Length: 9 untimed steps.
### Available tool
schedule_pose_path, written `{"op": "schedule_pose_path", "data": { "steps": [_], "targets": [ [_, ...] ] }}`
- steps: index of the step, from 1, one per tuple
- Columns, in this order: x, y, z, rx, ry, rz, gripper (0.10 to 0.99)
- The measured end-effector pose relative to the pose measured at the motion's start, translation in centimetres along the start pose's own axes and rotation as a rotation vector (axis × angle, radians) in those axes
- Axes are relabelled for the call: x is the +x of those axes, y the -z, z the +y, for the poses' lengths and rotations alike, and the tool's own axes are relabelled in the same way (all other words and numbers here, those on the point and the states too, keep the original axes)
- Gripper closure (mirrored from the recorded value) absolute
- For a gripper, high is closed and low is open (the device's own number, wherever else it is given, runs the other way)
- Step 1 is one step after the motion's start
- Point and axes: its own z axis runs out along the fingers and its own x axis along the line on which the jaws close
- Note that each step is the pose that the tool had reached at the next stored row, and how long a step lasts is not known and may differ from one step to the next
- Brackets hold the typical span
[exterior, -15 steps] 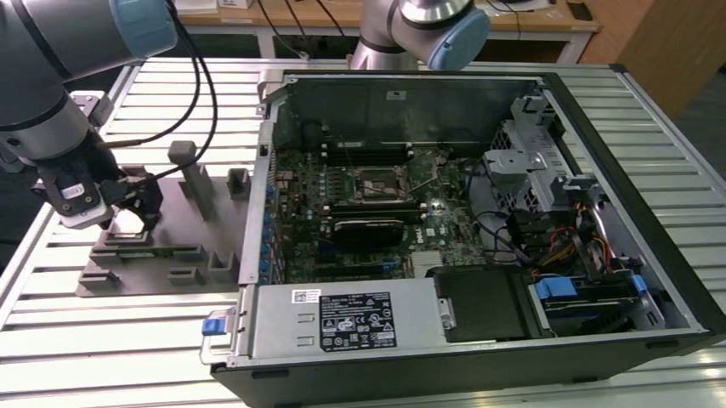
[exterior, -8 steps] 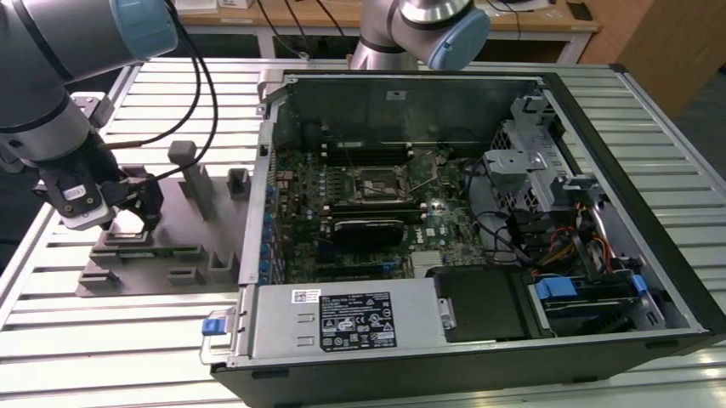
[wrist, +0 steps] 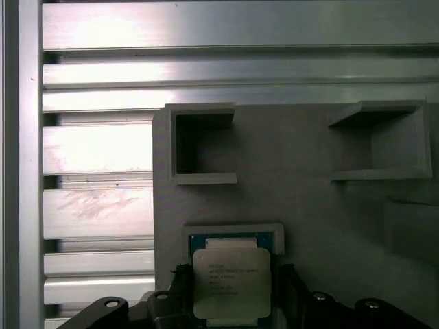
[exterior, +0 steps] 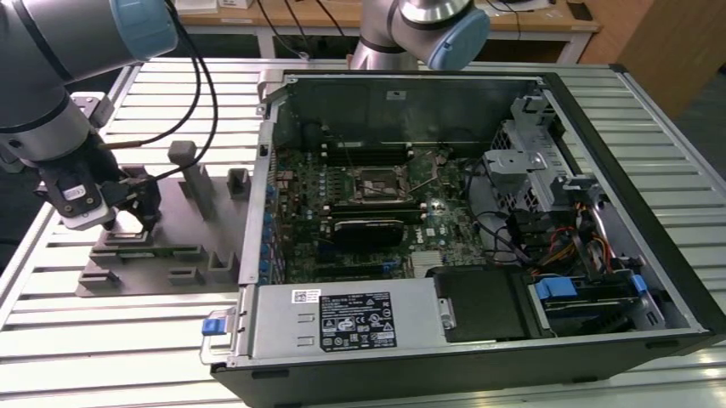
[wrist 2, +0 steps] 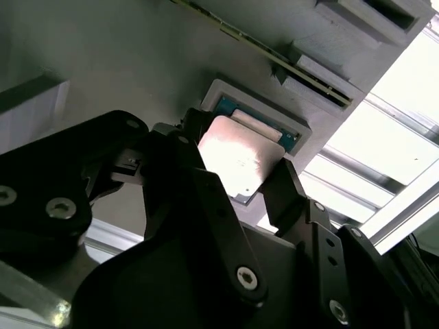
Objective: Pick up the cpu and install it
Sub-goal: 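Pick up the cpu and move it towards the insertion slot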
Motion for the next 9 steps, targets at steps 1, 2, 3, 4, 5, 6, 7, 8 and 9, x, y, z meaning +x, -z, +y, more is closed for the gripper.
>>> {"op": "schedule_pose_path", "data": {
  "steps": [1, 2, 3, 4, 5, 6, 7, 8, 9],
  "targets": [
    [0.04, 0.0, -0.01, -0.002, 0.0, 0.0001, 0.463],
    [0.09, -0.01, -0.01, -0.004, 0.0, 0.0, 0.463],
    [0.16, 0.0, -0.01, -0.006, 0.0, 0.0002, 0.463],
    [0.21, 0.0, -0.01, -0.007, 0.0, 0.0002, 0.463],
    [0.21, 0.01, -0.01, -0.007, 0.0, 0.0002, 0.463],
    [0.22, 0.02, -0.01, -0.007, 0.0, 0.0, 0.463],
    [0.22, 0.04, -0.01, -0.007, 0.0, 0.0, 0.463],
    [0.23, 0.05, -0.01, -0.007, 0.0, 0.0001, 0.463],
    [0.22, 0.08, -0.01, -0.007, 0.0, 0.0001, 0.463]
  ]
}}
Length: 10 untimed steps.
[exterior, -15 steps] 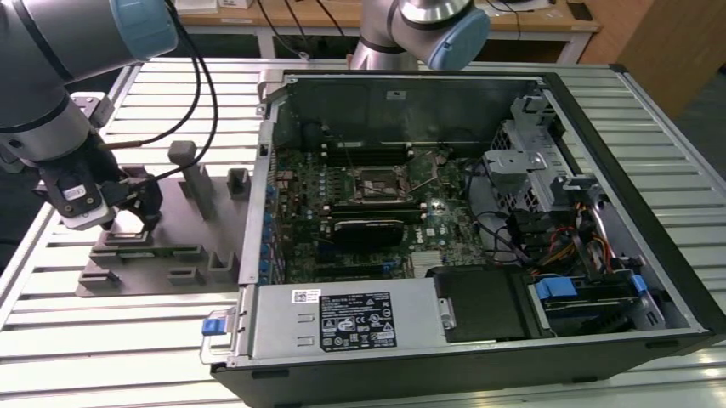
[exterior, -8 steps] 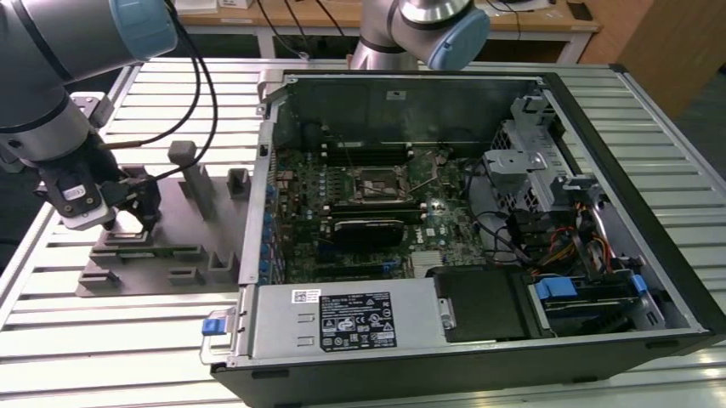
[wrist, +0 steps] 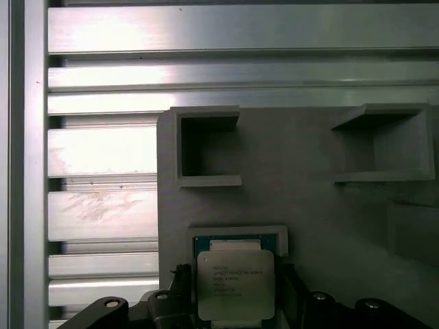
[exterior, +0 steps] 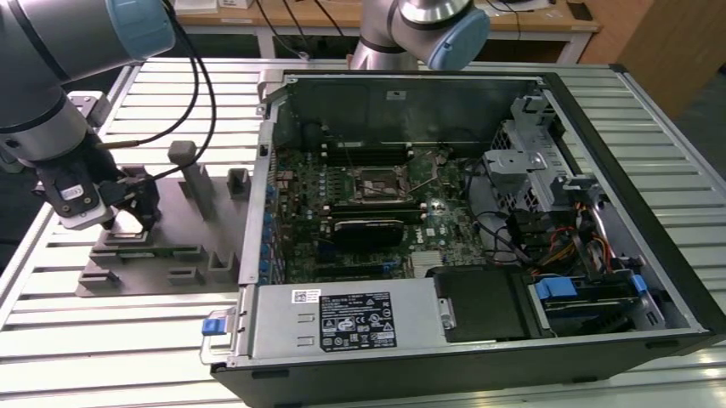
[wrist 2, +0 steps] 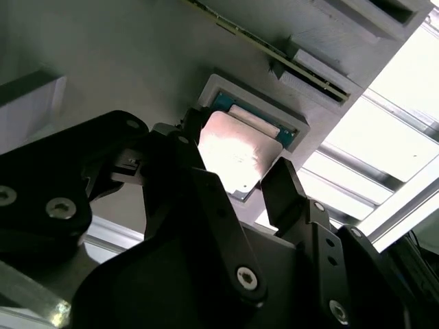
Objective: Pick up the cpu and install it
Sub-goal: 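Pick up the cpu and move it towards the insertion slot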
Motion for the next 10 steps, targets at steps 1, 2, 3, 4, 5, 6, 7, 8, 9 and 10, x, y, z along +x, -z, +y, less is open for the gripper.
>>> {"op": "schedule_pose_path", "data": {
  "steps": [1, 2, 3, 4, 5, 6, 7, 8, 9, 10],
  "targets": [
    [0.0, 0.02, 0.0, 0.0, 0.0, 0.0, 0.463],
    [0.0, 0.03, 0.0, 0.0, 0.0, 0.0, 0.463],
    [0.0, 0.03, 0.0, 0.0, 0.0, -0.0001, 0.463],
    [0.0, 0.03, 0.0, 0.0, 0.0, -0.0001, 0.463],
    [0.0, 0.03, 0.0, 0.0, 0.0, 0.0, 0.463],
    [0.0, 0.04, 0.0, 0.0, 0.0, 0.0, 0.463],
    [0.0, 0.04, 0.0, 0.0, 0.0, 0.0, 0.463],
    [0.0, 0.04, 0.0, 0.0, 0.0, 0.0001, 0.463],
    [0.0, 0.03, 0.0, 0.0, 0.0, 0.0, 0.463],
    [0.0, 0.04, 0.0, 0.0, 0.0, 0.0001, 0.478]
  ]
}}
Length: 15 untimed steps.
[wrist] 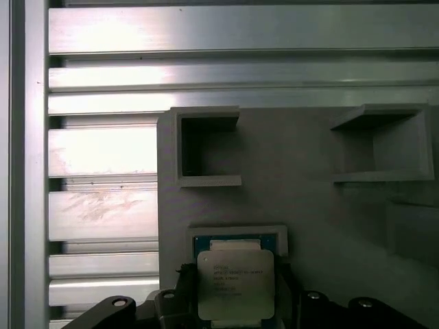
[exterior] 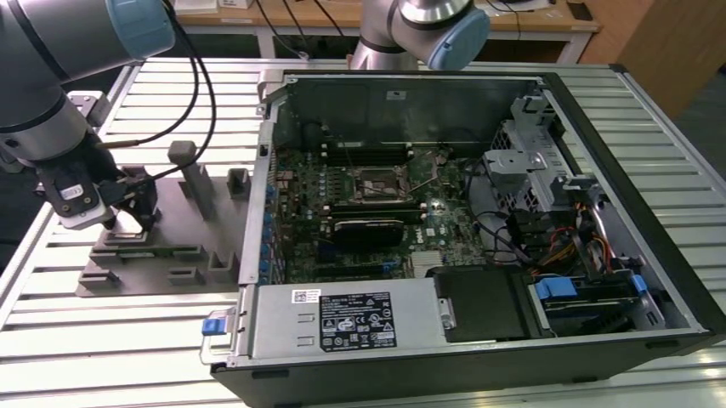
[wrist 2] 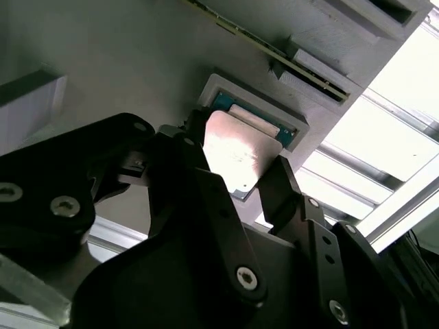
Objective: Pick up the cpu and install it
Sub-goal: 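Pick up the cpu and move it towards the insertion slot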
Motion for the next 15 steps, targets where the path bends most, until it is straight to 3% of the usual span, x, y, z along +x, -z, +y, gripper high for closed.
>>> {"op": "schedule_pose_path", "data": {
  "steps": [1, 7, 15],
  "targets": [
    [0.0, 0.0, 0.0, 0.0, 0.0, 0.0, 0.541],
    [0.0, 0.05, 0.0, 0.0, 0.0, -0.0001, 0.545],
    [-0.03, 1.43, 0.08, 0.0, 0.0, 0.0, 0.545]
  ]
}}
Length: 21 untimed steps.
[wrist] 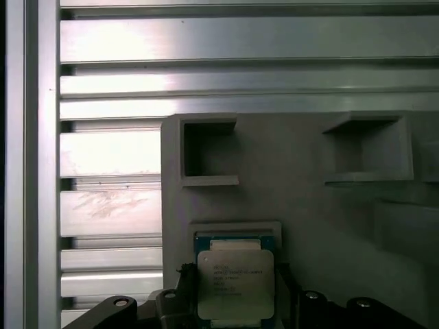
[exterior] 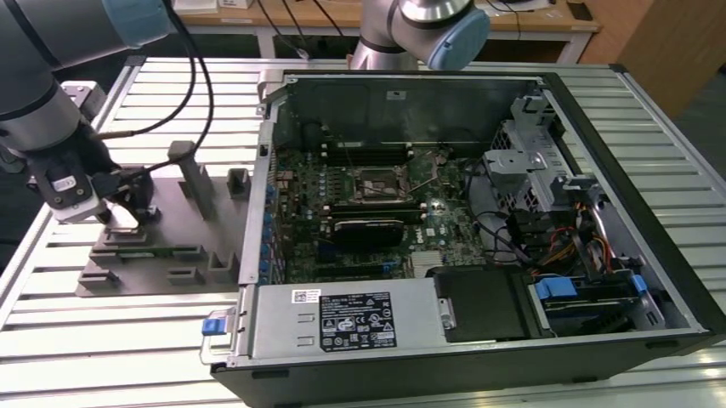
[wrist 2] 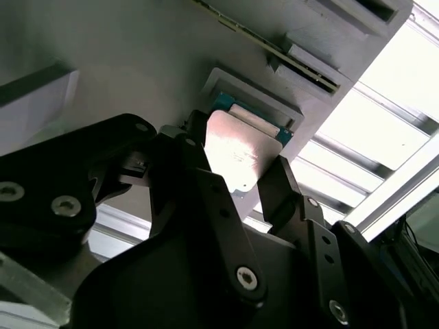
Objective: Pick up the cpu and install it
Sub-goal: 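Pick up the cpu and move it towards the insertion slot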
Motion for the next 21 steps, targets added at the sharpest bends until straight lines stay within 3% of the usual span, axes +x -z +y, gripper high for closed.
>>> {"op": "schedule_pose_path", "data": {
  "steps": [13, 21],
  "targets": [
    [-0.05, 2.13, 0.12, 0.0, 0.0, -0.0001, 0.545],
    [-0.09, 3.88, 0.3, 0.0, 0.0, -0.0005, 0.545]
  ]
}}
